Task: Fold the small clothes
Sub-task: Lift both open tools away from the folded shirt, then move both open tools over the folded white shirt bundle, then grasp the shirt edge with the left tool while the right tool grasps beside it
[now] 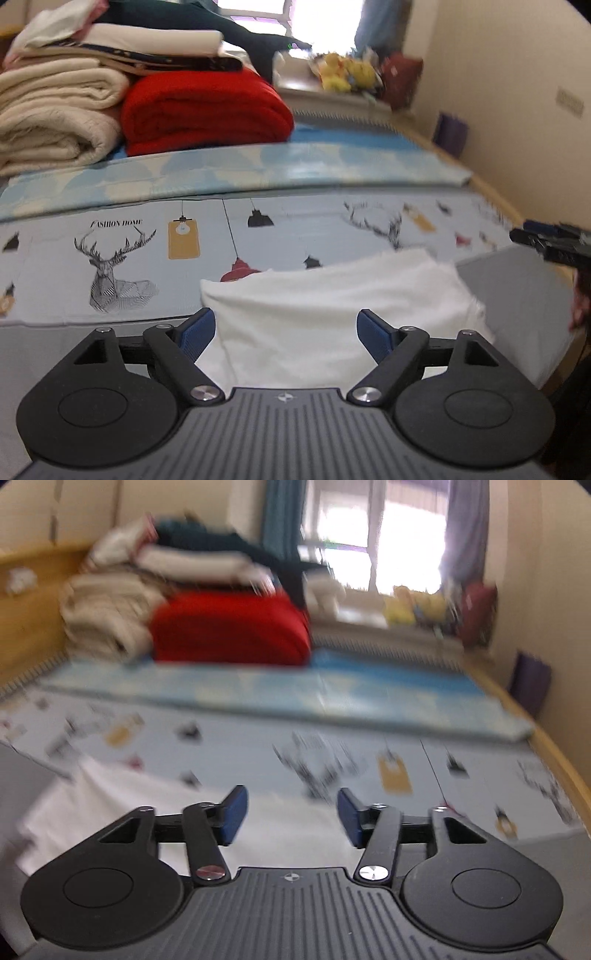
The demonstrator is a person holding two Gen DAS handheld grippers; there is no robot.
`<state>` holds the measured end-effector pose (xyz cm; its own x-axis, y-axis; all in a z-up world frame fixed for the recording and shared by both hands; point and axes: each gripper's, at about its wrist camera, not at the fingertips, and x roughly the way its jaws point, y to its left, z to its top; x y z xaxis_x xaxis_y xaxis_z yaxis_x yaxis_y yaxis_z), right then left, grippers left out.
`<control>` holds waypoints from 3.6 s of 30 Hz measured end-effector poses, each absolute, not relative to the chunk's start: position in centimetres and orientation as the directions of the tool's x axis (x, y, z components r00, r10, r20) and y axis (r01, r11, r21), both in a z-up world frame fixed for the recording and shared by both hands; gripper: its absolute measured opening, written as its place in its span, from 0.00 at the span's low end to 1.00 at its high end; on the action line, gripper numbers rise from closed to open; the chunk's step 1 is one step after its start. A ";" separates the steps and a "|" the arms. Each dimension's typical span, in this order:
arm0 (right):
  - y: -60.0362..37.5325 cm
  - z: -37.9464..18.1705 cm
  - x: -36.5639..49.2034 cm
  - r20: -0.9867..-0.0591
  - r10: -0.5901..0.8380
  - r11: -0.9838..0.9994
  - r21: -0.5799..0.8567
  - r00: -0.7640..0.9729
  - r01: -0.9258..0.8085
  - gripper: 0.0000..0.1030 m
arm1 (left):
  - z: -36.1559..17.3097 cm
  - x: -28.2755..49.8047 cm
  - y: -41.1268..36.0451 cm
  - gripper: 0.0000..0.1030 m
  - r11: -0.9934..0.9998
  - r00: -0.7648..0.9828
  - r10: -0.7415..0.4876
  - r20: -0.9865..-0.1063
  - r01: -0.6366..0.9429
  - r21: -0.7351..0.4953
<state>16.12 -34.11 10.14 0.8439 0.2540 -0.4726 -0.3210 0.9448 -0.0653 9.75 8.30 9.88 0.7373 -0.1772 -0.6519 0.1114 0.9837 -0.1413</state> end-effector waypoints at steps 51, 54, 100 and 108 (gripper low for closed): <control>-17.3 2.6 12.9 -0.651 0.391 0.831 -0.053 0.651 -0.553 0.26 | 4.7 13.5 9.5 0.86 1.000 0.573 0.021 -0.819 -0.025 0.008; -15.9 1.7 12.3 -0.647 0.442 0.788 -0.050 0.621 -0.613 0.26 | 4.5 13.7 10.1 0.86 0.999 0.568 0.033 -0.823 -0.041 0.012; -2.3 -7.6 5.3 -0.690 0.555 0.156 -0.462 0.465 -0.873 0.06 | -1.8 20.7 17.2 0.87 0.851 0.355 -0.189 -0.915 -0.406 -0.333; -4.0 -1.6 7.5 -0.611 0.628 0.332 -0.349 0.482 -0.876 0.05 | -5.6 24.3 19.6 0.99 0.771 0.301 -0.290 -0.908 -0.489 -0.408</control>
<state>7.48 -3.95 -1.58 0.4817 0.6278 -0.6114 -0.8762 0.3319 -0.3495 24.25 19.64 -5.57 0.3009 -0.2901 -0.9085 -0.4887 0.7711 -0.4081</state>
